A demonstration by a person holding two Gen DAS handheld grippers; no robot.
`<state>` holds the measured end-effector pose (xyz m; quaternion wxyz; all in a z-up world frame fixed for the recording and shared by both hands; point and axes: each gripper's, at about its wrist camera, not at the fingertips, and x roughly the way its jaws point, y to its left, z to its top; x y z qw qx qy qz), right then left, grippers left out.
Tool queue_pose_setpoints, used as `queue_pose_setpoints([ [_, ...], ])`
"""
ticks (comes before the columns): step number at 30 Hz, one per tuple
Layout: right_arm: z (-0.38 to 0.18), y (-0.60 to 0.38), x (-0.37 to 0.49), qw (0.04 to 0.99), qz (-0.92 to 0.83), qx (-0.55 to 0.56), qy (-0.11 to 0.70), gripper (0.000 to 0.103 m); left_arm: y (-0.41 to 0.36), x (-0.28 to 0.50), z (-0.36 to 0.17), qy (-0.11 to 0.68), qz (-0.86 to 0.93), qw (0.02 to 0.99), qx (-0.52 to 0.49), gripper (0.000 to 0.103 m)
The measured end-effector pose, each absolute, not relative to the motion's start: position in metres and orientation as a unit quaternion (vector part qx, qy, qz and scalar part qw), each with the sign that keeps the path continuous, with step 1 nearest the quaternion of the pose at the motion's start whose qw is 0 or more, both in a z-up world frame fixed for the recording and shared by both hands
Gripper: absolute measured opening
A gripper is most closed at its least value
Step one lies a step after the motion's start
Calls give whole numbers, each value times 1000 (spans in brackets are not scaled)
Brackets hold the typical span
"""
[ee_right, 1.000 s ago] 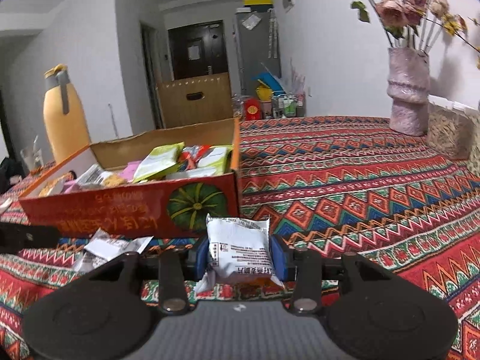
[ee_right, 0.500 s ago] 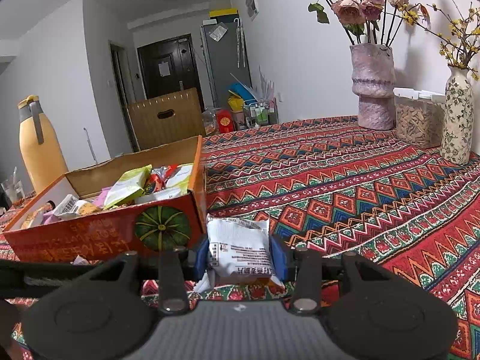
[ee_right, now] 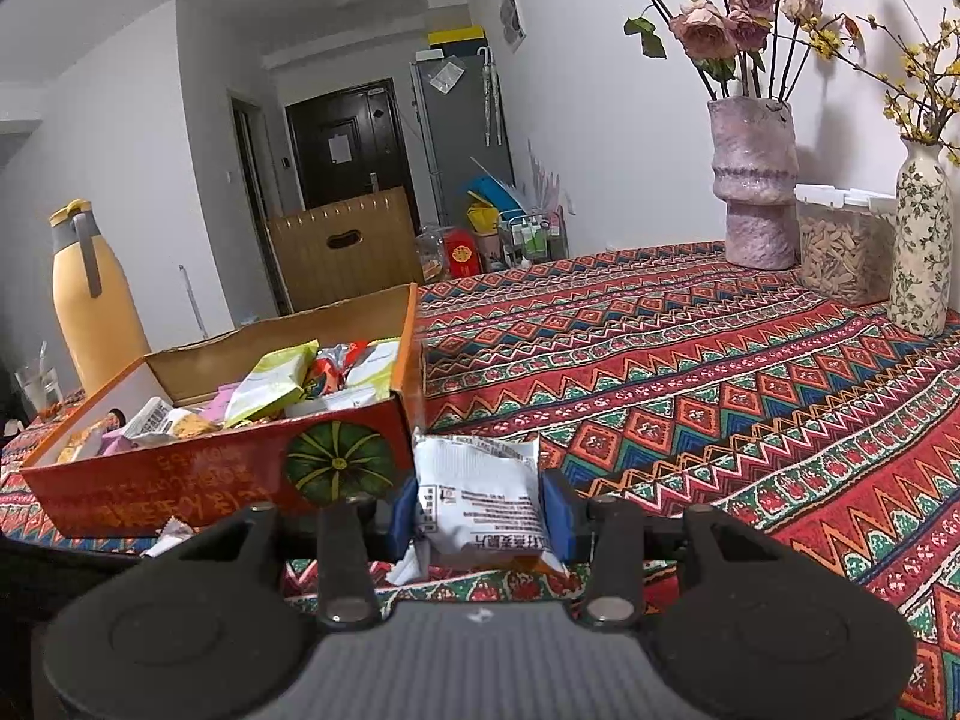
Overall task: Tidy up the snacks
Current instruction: 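Carry both white packets over the box, lower them in and open both grippers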
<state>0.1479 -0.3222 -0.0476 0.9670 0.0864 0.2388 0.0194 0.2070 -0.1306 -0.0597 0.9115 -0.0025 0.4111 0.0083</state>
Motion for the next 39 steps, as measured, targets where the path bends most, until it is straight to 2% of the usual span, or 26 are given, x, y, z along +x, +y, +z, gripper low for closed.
queue_pose_setpoints([
  [10, -50, -321, 150, 966, 23, 86, 242, 42, -130, 208, -58, 418, 8, 908, 0, 101],
  [13, -50, -320, 149, 967, 28, 85, 239, 42, -130, 204, -54, 411, 5, 912, -1, 82],
  [14, -50, -319, 149, 967, 29, 84, 238, 42, -131, 202, -52, 408, 1, 913, 0, 69],
  [18, -50, -318, 150, 967, 32, 82, 238, 42, -131, 194, -46, 396, -14, 918, -1, 60],
  [27, -44, -307, 144, 973, 43, 60, 219, 42, -119, 176, -24, 369, -32, 929, -15, 59],
  [39, 3, -261, 153, 980, 86, 20, 180, 42, -79, 174, 29, 294, -16, 955, -45, 59],
])
